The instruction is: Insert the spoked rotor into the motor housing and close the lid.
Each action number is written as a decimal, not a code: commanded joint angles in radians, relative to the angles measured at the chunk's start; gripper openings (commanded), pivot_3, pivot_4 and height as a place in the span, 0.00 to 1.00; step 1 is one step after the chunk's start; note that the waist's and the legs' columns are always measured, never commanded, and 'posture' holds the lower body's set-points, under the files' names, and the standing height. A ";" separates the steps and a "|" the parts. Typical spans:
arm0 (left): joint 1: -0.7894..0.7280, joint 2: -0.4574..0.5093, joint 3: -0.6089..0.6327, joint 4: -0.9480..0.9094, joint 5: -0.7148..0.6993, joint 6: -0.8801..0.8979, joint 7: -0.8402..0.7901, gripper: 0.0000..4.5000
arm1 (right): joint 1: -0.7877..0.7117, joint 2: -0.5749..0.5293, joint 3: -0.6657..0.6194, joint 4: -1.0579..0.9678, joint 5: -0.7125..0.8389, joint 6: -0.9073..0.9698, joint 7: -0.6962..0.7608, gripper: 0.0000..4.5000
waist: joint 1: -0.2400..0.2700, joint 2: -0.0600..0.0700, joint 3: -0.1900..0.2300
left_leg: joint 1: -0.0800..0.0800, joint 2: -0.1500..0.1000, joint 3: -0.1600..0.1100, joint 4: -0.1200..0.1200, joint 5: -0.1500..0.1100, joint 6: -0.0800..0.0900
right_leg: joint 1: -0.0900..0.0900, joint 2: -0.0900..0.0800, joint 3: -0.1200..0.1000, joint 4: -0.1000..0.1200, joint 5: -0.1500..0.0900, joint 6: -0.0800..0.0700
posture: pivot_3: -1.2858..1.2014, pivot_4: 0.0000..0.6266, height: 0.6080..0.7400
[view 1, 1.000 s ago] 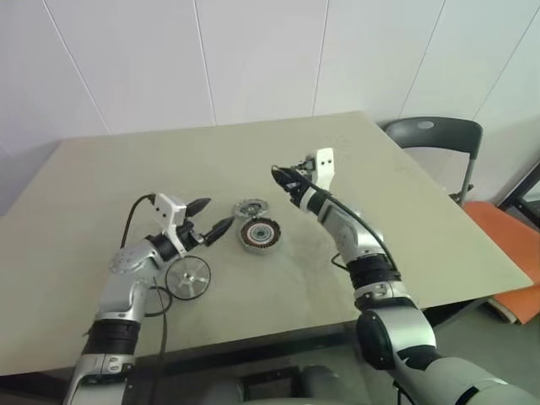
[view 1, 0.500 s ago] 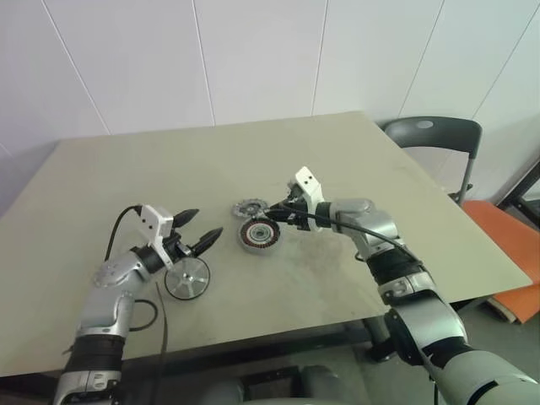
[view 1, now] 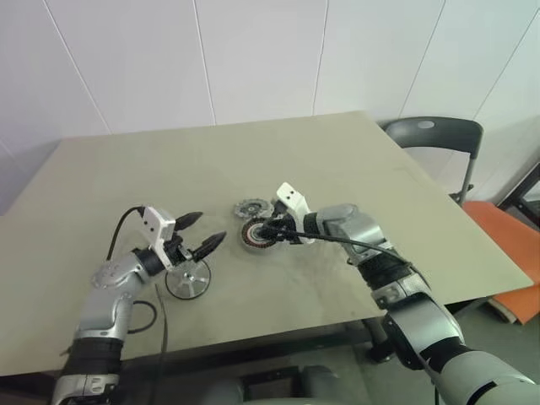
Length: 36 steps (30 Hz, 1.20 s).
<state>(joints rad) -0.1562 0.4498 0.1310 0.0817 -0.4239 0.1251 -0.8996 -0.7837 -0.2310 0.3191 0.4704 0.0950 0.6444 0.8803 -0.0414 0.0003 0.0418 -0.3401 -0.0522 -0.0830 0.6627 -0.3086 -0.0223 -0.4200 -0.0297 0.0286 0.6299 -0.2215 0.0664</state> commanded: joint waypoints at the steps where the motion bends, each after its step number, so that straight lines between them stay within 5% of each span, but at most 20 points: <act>1: 0.003 0.015 0.007 -0.054 -0.018 0.004 -0.011 1.00 | -0.031 0.013 0.003 0.021 -0.020 -0.044 -0.010 0.17 | 0.000 0.000 0.000 | 0.000 0.000 0.000 0.000 0.000 0.000 | 0.000 0.000 0.000 0.000 0.000 0.000 | 0.52 0.00 1.00; 36: 0.024 0.067 -0.010 -0.078 -0.002 0.061 -0.027 1.00 | -0.006 0.037 0.003 0.042 -0.058 -0.071 -0.031 0.17 | -0.001 0.000 0.000 | 0.000 0.000 0.000 0.000 0.000 0.000 | 0.000 0.000 0.000 0.000 0.000 0.000 | 0.52 0.00 1.00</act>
<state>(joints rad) -0.1234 0.5076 0.1104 0.0266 -0.4221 0.1918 -0.9297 -0.7853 -0.1952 0.3266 0.5214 0.0420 0.5817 0.8504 -0.0425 0.0005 0.0419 -0.3398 -0.0521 -0.0832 0.6626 -0.3086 -0.0223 -0.4200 -0.0295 0.0283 0.6301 -0.2216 0.0664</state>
